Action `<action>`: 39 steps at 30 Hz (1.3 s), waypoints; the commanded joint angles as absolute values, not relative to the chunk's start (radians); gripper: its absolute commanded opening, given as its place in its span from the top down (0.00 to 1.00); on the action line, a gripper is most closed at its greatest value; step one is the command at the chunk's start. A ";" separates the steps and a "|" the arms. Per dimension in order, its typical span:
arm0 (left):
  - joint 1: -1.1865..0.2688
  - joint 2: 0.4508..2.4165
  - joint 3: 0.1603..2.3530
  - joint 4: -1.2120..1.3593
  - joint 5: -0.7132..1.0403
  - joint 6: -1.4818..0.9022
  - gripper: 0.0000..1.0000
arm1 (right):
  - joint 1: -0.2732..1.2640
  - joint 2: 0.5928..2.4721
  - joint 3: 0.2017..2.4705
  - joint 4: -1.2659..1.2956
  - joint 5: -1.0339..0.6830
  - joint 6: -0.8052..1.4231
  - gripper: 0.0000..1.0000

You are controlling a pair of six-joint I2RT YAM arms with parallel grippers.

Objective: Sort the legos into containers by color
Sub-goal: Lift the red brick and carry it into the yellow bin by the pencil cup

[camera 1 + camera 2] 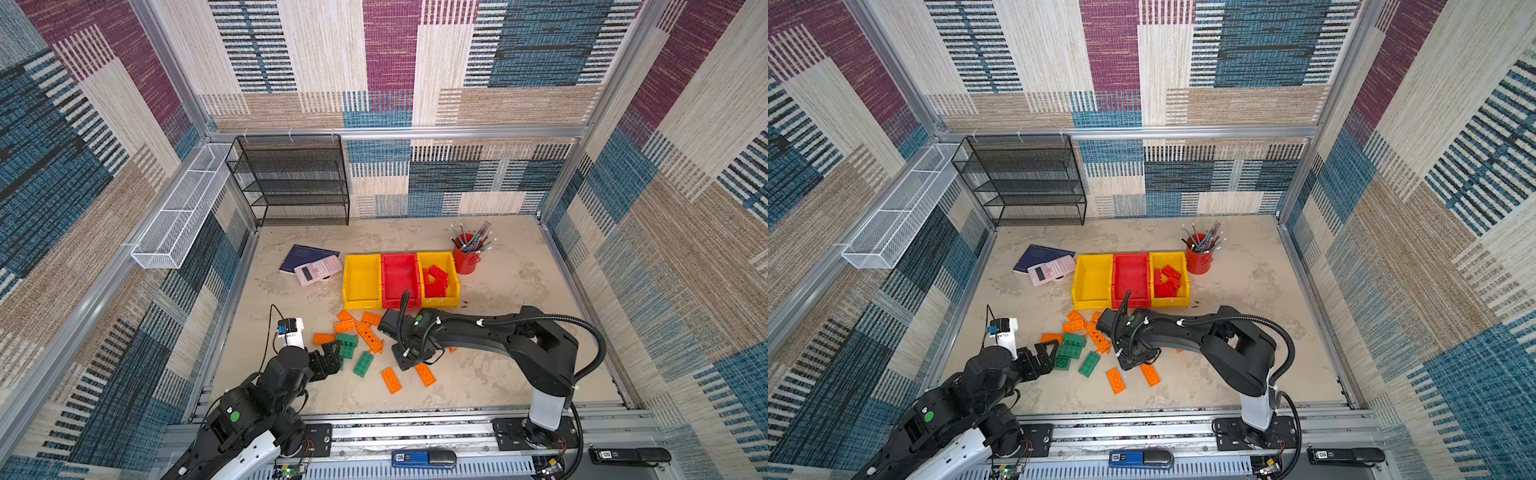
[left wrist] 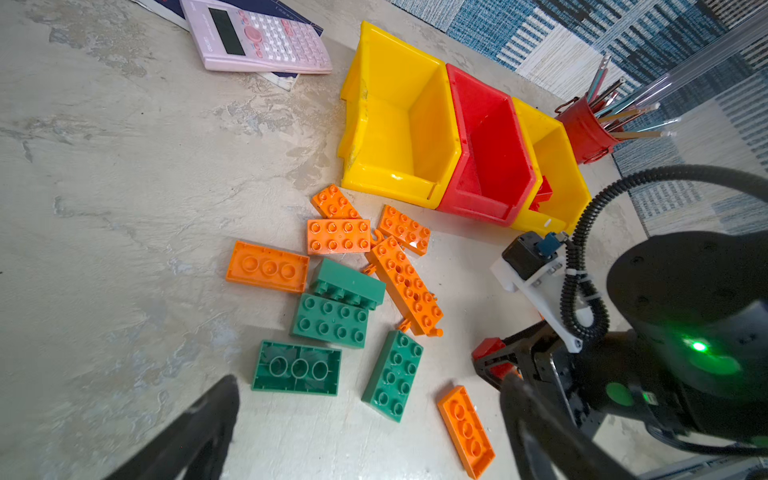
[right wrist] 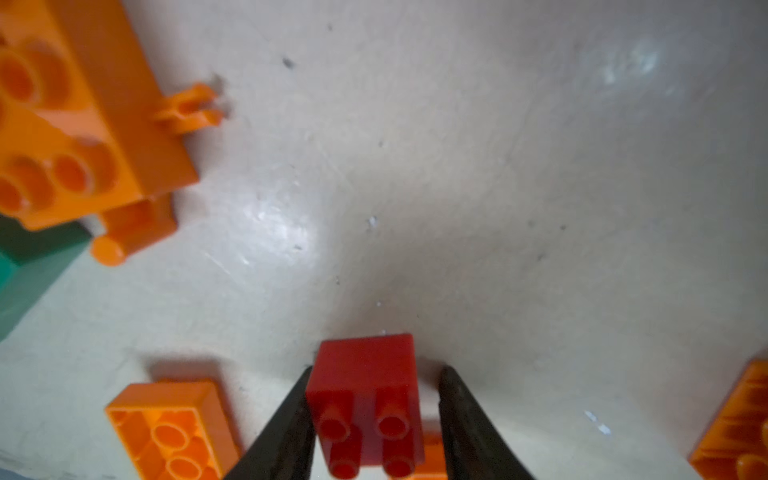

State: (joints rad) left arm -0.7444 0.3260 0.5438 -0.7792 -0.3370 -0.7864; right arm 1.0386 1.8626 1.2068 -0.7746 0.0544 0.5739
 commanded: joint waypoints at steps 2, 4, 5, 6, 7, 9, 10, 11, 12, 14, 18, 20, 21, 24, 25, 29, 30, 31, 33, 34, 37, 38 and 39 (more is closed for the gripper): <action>-0.745 0.339 0.557 -0.742 -0.331 -0.783 0.02 | 1.040 1.867 1.206 -0.753 0.080 0.568 0.59; -0.745 0.344 0.557 -0.734 -0.330 -0.780 0.02 | 1.039 1.867 1.213 -0.755 0.090 0.569 0.63; -0.745 0.347 0.558 -0.729 -0.331 -0.779 0.02 | 1.039 1.865 1.217 -0.756 0.091 0.568 0.64; -0.745 0.350 0.557 -0.725 -0.332 -0.777 0.02 | 1.040 1.864 1.220 -0.758 0.093 0.568 0.66; -0.745 0.357 0.559 -0.719 -0.331 -0.774 0.02 | 1.039 1.861 1.224 -0.761 0.096 0.570 0.66; -0.744 0.372 0.561 -0.705 -0.331 -0.765 0.02 | 1.038 1.855 1.234 -0.772 0.107 0.569 0.67; -0.745 0.380 0.562 -0.696 -0.330 -0.761 0.02 | 1.037 1.849 1.241 -0.783 0.120 0.569 0.67; -0.744 0.390 0.561 -0.684 -0.329 -0.753 0.02 | 1.033 1.844 1.252 -0.795 0.132 0.567 0.68; -0.745 0.402 0.564 -0.672 -0.327 -0.747 0.01 | 1.027 1.837 1.262 -0.808 0.145 0.563 0.68; -0.743 0.427 0.568 -0.644 -0.321 -0.729 0.01 | 1.002 1.815 1.289 -0.841 0.189 0.563 0.69; -0.744 0.506 0.603 -0.605 -0.297 -0.676 0.01 | 0.908 1.766 1.345 -0.874 0.256 0.526 0.68; -0.745 0.556 0.628 -0.594 -0.286 -0.638 0.01 | 0.841 1.756 1.370 -0.873 0.268 0.495 0.68; -0.745 0.581 0.640 -0.586 -0.281 -0.618 0.01 | 0.809 1.757 1.382 -0.870 0.275 0.482 0.67; -0.746 0.668 0.685 -0.568 -0.276 -0.559 0.01 | 0.722 1.771 1.423 -0.852 0.284 0.436 0.67; -0.745 0.698 0.701 -0.560 -0.273 -0.541 0.01 | 0.700 1.779 1.434 -0.841 0.291 0.424 0.67; -0.746 0.838 0.781 -0.532 -0.243 -0.467 0.01 | 0.621 1.839 1.487 -0.805 0.274 0.386 0.67; -0.745 0.865 0.797 -0.526 -0.237 -0.453 0.01 | 0.610 1.856 1.503 -0.804 0.272 0.381 0.67; -0.745 0.886 0.811 -0.522 -0.235 -0.444 0.01 | 0.600 1.872 1.521 -0.806 0.273 0.378 0.67; -0.746 0.913 0.821 -0.498 -0.235 -0.438 0.01 | 0.587 1.904 1.561 -0.814 0.283 0.378 0.66; -0.745 0.917 0.817 -0.481 -0.227 -0.440 0.01 | 0.583 1.917 1.578 -0.814 0.286 0.378 0.66; -0.745 0.913 0.787 -0.435 -0.204 -0.449 0.01 | 0.571 1.962 1.630 -0.814 0.290 0.374 0.66; -0.745 0.911 0.778 -0.428 -0.203 -0.452 0.01 | 0.565 1.983 1.650 -0.817 0.291 0.373 0.66; -0.745 0.911 0.771 -0.424 -0.201 -0.449 0.01 | 0.561 2.002 1.671 -0.821 0.290 0.373 0.66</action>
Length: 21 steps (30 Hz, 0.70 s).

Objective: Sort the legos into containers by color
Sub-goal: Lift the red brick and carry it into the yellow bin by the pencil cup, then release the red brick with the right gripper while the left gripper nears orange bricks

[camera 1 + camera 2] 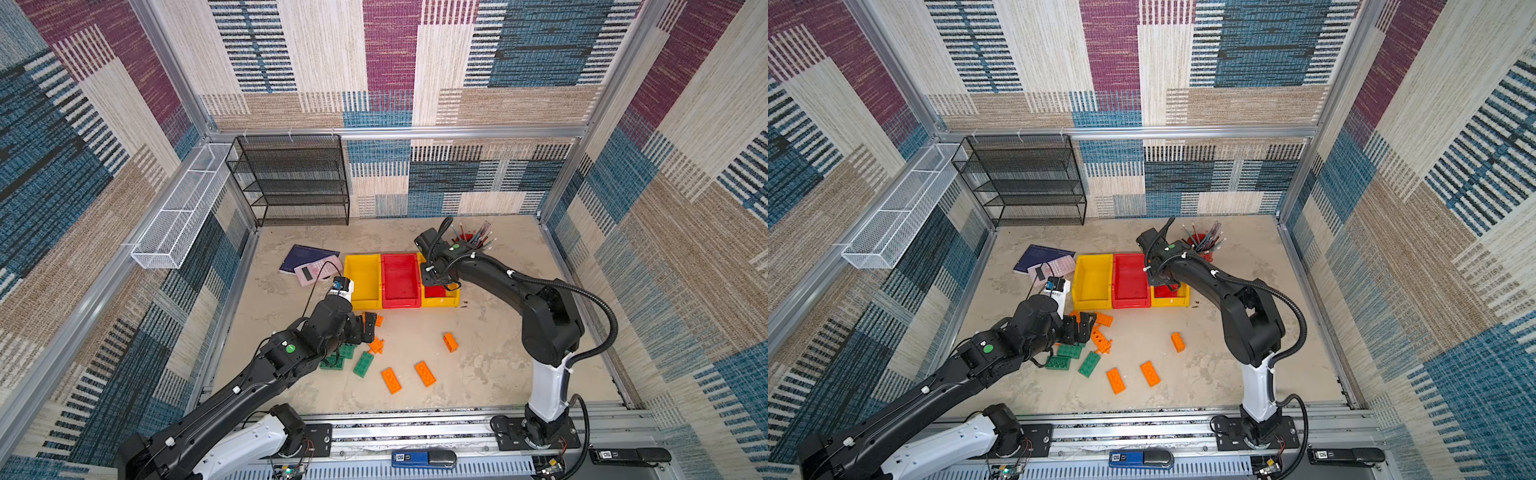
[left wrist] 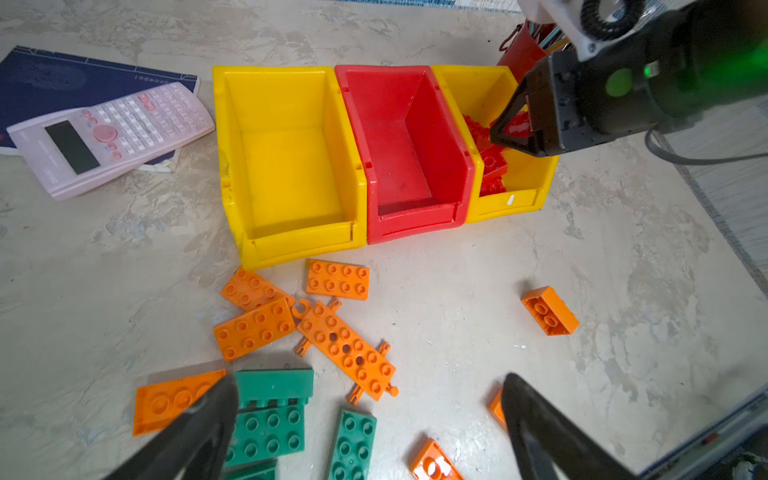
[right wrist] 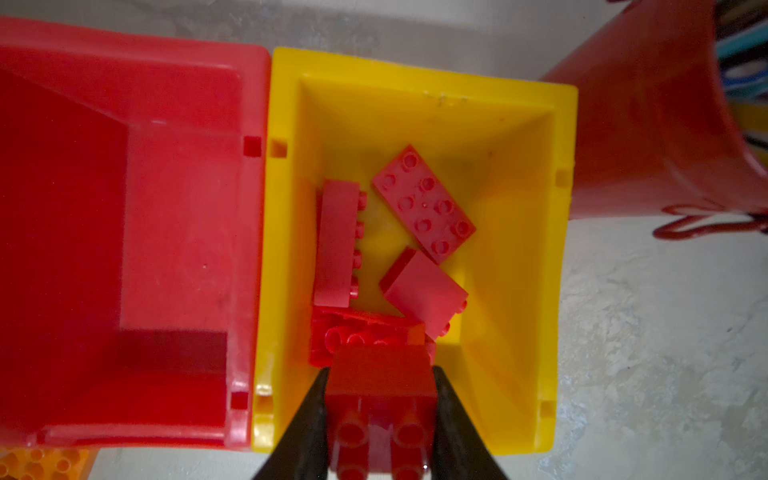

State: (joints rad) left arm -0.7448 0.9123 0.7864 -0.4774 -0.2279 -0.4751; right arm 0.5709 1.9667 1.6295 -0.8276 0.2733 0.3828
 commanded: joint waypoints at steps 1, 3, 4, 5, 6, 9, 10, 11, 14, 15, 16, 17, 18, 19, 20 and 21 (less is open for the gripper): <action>-0.744 0.911 0.767 -0.425 -0.199 -0.444 0.01 | 0.556 2.022 1.692 -0.829 0.291 0.372 0.66; -0.744 0.914 0.769 -0.435 -0.199 -0.426 0.01 | 0.549 2.059 1.734 -0.844 0.291 0.371 0.65; -0.744 0.915 0.771 -0.441 -0.201 -0.418 0.01 | 0.548 2.074 1.752 -0.849 0.291 0.370 0.64; -0.744 0.918 0.773 -0.445 -0.201 -0.410 0.01 | 0.546 2.086 1.771 -0.856 0.292 0.367 0.61; -0.744 0.919 0.775 -0.448 -0.199 -0.407 0.01 | 0.546 2.094 1.784 -0.861 0.292 0.364 0.57; -0.744 0.928 0.772 -0.457 -0.188 -0.419 0.01 | 0.545 2.105 1.818 -0.870 0.279 0.343 0.38; -0.744 0.931 0.768 -0.457 -0.186 -0.428 0.01 | 0.546 2.104 1.824 -0.870 0.274 0.335 0.30; -0.744 0.934 0.763 -0.460 -0.184 -0.440 0.01 | 0.545 2.099 1.830 -0.872 0.275 0.334 0.25; -0.745 0.942 0.753 -0.464 -0.181 -0.469 0.01 | 0.546 2.071 1.831 -0.883 0.262 0.329 0.19; -0.744 0.945 0.752 -0.469 -0.180 -0.476 0.01 | 0.546 2.052 1.824 -0.885 0.254 0.332 0.16; -0.744 0.952 0.756 -0.477 -0.177 -0.485 0.01 | 0.546 2.031 1.810 -0.880 0.239 0.332 0.14; -0.743 0.959 0.760 -0.484 -0.177 -0.493 0.01 | 0.548 2.000 1.788 -0.869 0.217 0.327 0.11; -0.743 0.970 0.764 -0.490 -0.174 -0.506 0.01 | 0.549 1.970 1.766 -0.861 0.203 0.329 0.09; -0.743 0.981 0.767 -0.496 -0.171 -0.520 0.01 | 0.549 1.943 1.745 -0.858 0.196 0.332 0.08; -0.745 0.996 0.770 -0.503 -0.168 -0.541 0.02 | 0.549 1.911 1.725 -0.859 0.191 0.340 0.00; -0.745 1.009 0.773 -0.507 -0.167 -0.566 0.02 | 0.549 1.885 1.705 -0.862 0.187 0.341 0.00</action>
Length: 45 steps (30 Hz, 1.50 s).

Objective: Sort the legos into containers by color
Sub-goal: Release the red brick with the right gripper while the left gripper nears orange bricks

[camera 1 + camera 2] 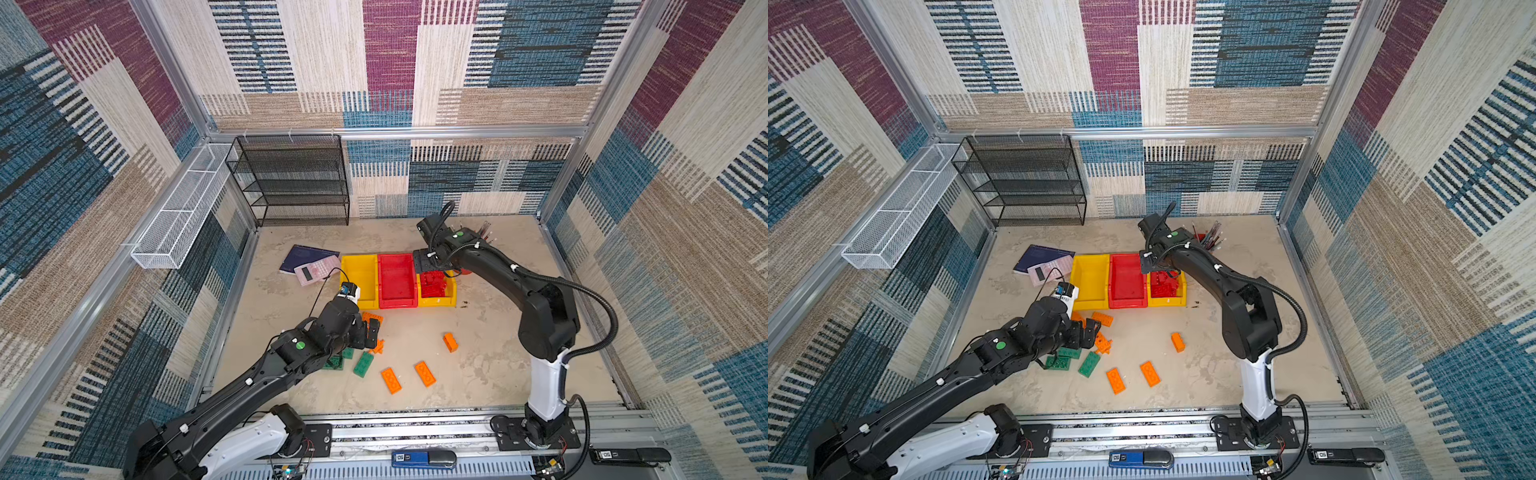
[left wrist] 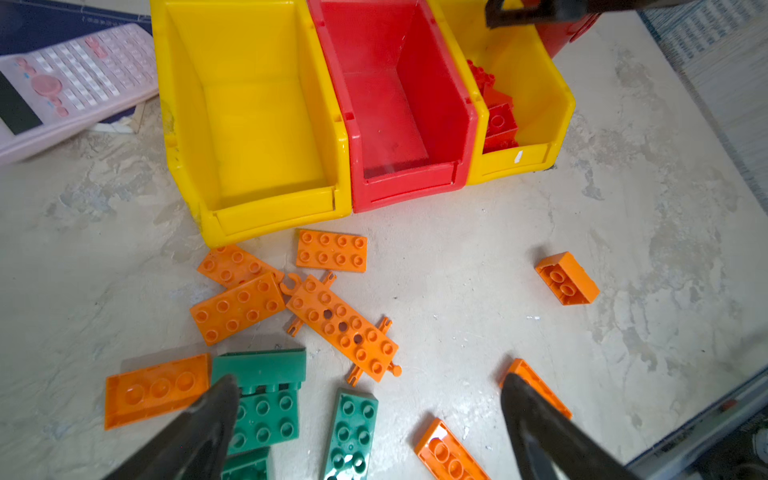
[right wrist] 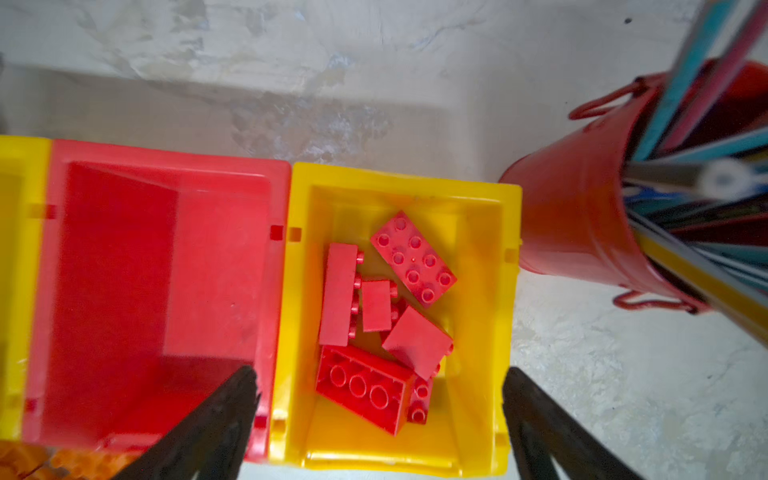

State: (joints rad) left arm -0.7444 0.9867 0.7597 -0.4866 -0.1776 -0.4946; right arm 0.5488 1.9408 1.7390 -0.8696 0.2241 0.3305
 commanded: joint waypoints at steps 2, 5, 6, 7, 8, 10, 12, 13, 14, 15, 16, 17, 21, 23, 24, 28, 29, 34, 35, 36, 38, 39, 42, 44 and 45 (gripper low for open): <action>-0.746 1.041 0.776 -0.513 -0.161 -0.623 0.03 | 0.551 1.828 1.666 -0.876 0.184 0.347 0.00; -0.745 1.088 0.778 -0.519 -0.160 -0.712 0.05 | 0.554 1.730 1.605 -0.882 0.179 0.362 0.00; -0.746 1.102 0.782 -0.520 -0.155 -0.731 0.06 | 0.555 1.697 1.565 -0.880 0.173 0.368 0.00; -0.746 1.120 0.787 -0.519 -0.152 -0.748 0.07 | 0.555 1.665 1.540 -0.878 0.165 0.374 0.00; -0.747 1.142 0.794 -0.521 -0.148 -0.767 0.07 | 0.555 1.631 1.511 -0.877 0.158 0.380 0.00; -0.747 1.184 0.808 -0.522 -0.134 -0.798 0.09 | 0.555 1.575 1.466 -0.876 0.145 0.393 0.00; -0.749 1.231 0.824 -0.522 -0.121 -0.834 0.10 | 0.555 1.519 1.420 -0.870 0.125 0.410 0.00; -0.749 1.254 0.832 -0.526 -0.117 -0.856 0.11 | 0.555 1.494 1.398 -0.868 0.116 0.417 0.00; -0.750 1.281 0.841 -0.532 -0.113 -0.876 0.12 | 0.555 1.468 1.374 -0.863 0.107 0.425 0.01; -0.752 1.306 0.851 -0.540 -0.111 -0.894 0.13 | 0.554 1.444 1.355 -0.858 0.095 0.431 0.00; -0.752 1.328 0.861 -0.549 -0.109 -0.914 0.14 | 0.555 1.423 1.335 -0.853 0.085 0.434 0.00; -0.754 1.352 0.876 -0.565 -0.109 -0.930 0.14 | 0.555 1.400 1.317 -0.848 0.074 0.439 0.00; -0.765 1.425 0.922 -0.610 -0.114 -0.973 0.16 | 0.556 1.338 1.265 -0.839 0.048 0.451 0.00; -0.768 1.448 0.929 -0.614 -0.112 -1.000 0.17 | 0.556 1.316 1.249 -0.837 0.036 0.454 0.00; -0.768 1.455 0.928 -0.611 -0.112 -1.014 0.17 | 0.557 1.305 1.244 -0.836 0.030 0.455 0.00; -0.768 1.489 0.929 -0.617 -0.115 -1.070 0.17 | 0.556 1.273 1.226 -0.835 0.019 0.458 0.00; -0.767 1.500 0.932 -0.624 -0.119 -1.077 0.17 | 0.557 1.266 1.223 -0.839 0.017 0.457 0.00; -0.765 1.546 0.967 -0.649 -0.146 -1.092 0.16 | 0.557 1.238 1.218 -0.856 0.008 0.459 0.00; -0.764 1.560 0.974 -0.640 -0.142 -1.094 0.16 | 0.557 1.231 1.215 -0.859 0.005 0.460 0.00; -0.764 1.575 0.984 -0.634 -0.139 -1.095 0.16 | 0.556 1.224 1.211 -0.862 0.004 0.462 0.00; -0.762 1.607 1.004 -0.632 -0.132 -1.099 0.16 | 0.557 1.212 1.203 -0.866 0.000 0.464 0.00; -0.762 1.625 1.017 -0.636 -0.131 -1.104 0.16 | 0.556 1.207 1.202 -0.871 0.000 0.464 0.00; -0.759 1.664 1.045 -0.651 -0.135 -1.108 0.17 | 0.557 1.198 1.204 -0.887 0.000 0.466 0.01; -0.758 1.675 1.053 -0.657 -0.141 -1.109 0.19 | 0.556 1.189 1.203 -0.893 0.001 0.466 0.00; -0.755 1.678 1.056 -0.662 -0.146 -1.112 0.20 | 0.555 1.182 1.204 -0.896 0.003 0.467 0.00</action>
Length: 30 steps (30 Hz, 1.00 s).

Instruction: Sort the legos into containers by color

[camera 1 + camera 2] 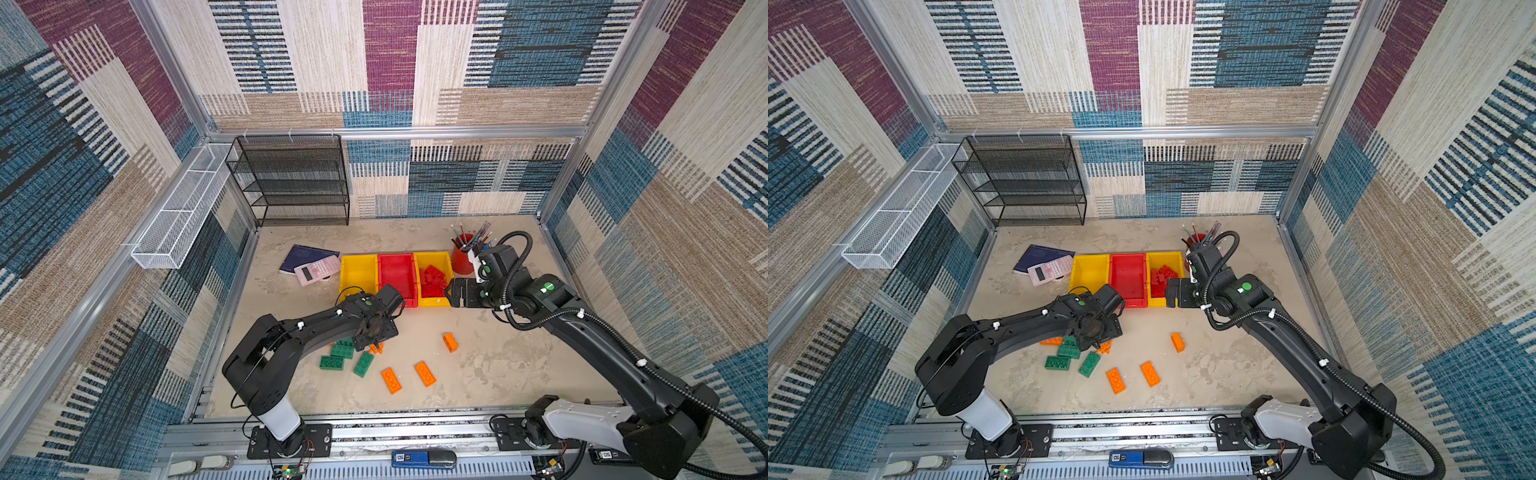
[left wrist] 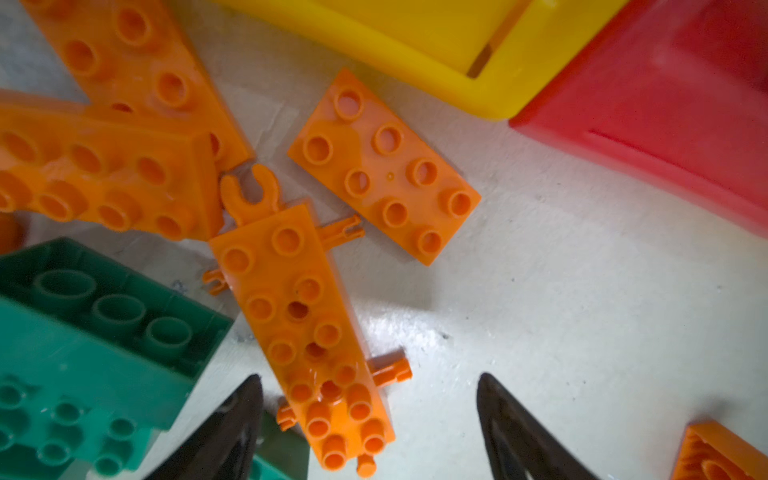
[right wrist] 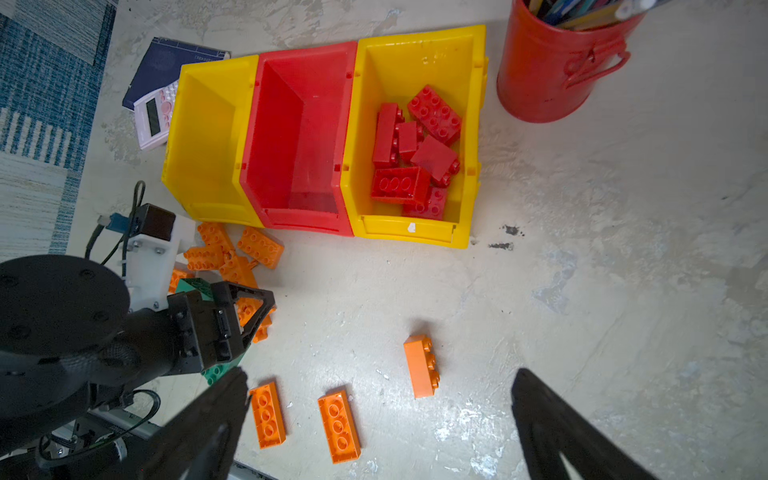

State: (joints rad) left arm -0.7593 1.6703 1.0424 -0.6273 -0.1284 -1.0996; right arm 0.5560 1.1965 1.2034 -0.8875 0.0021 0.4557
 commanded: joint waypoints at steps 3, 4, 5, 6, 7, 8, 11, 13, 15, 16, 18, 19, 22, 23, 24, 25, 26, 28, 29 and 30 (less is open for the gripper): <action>-0.746 1.685 1.057 -0.667 -0.153 -1.116 0.23 | 0.556 1.167 1.194 -0.904 0.003 0.469 0.00; -0.743 1.689 1.057 -0.666 -0.153 -1.117 0.24 | 0.557 1.163 1.190 -0.906 0.002 0.470 0.00; -0.740 1.696 1.057 -0.665 -0.152 -1.117 0.25 | 0.556 1.156 1.183 -0.908 0.000 0.470 0.00; -0.738 1.701 1.058 -0.666 -0.152 -1.115 0.26 | 0.556 1.150 1.178 -0.908 -0.001 0.472 0.00; -0.736 1.708 1.060 -0.666 -0.152 -1.113 0.27 | 0.556 1.143 1.172 -0.906 -0.003 0.473 0.00; -0.735 1.713 1.061 -0.666 -0.152 -1.114 0.29 | 0.556 1.136 1.167 -0.907 -0.004 0.475 0.00; -0.732 1.729 1.063 -0.660 -0.155 -1.110 0.33 | 0.557 1.122 1.154 -0.910 -0.009 0.478 0.00; -0.729 1.738 1.068 -0.659 -0.162 -1.107 0.38 | 0.557 1.112 1.146 -0.913 -0.012 0.479 0.00; -0.727 1.745 1.069 -0.661 -0.170 -1.106 0.41 | 0.556 1.100 1.139 -0.918 -0.012 0.480 0.00; -0.727 1.747 1.069 -0.658 -0.172 -1.106 0.44 | 0.556 1.093 1.137 -0.920 -0.012 0.480 0.00; -0.725 1.752 1.066 -0.657 -0.176 -1.108 0.50 | 0.556 1.081 1.134 -0.929 -0.010 0.481 0.00; -0.725 1.755 1.066 -0.659 -0.179 -1.107 0.53 | 0.557 1.075 1.130 -0.932 -0.010 0.480 0.00; -0.727 1.761 1.068 -0.670 -0.179 -1.104 0.65 | 0.557 1.055 1.123 -0.941 -0.007 0.484 0.00; -0.726 1.761 1.071 -0.675 -0.176 -1.101 0.69 | 0.556 1.049 1.119 -0.943 -0.008 0.484 0.00; -0.725 1.760 1.076 -0.683 -0.176 -1.097 0.73 | 0.556 1.041 1.116 -0.945 -0.008 0.485 0.00; -0.728 1.757 1.086 -0.697 -0.182 -1.089 0.76 | 0.556 1.035 1.112 -0.946 -0.009 0.485 0.00; -0.730 1.752 1.100 -0.712 -0.190 -1.076 0.79 | 0.556 1.027 1.107 -0.946 -0.008 0.486 0.00; -0.738 1.742 1.145 -0.760 -0.226 -1.042 0.84 | 0.557 1.010 1.100 -0.946 -0.014 0.488 0.00; -0.740 1.737 1.169 -0.787 -0.243 -1.026 0.85 | 0.557 1.002 1.095 -0.948 -0.016 0.487 0.00; -0.742 1.731 1.199 -0.811 -0.257 -1.002 0.86 | 0.556 0.991 1.089 -0.945 -0.023 0.486 0.00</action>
State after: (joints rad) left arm -0.7368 1.7477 1.1500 -0.7269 -0.1951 -1.0832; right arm 0.5560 1.0103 1.0977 -0.9485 -0.0082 0.4744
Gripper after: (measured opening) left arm 0.332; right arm 0.995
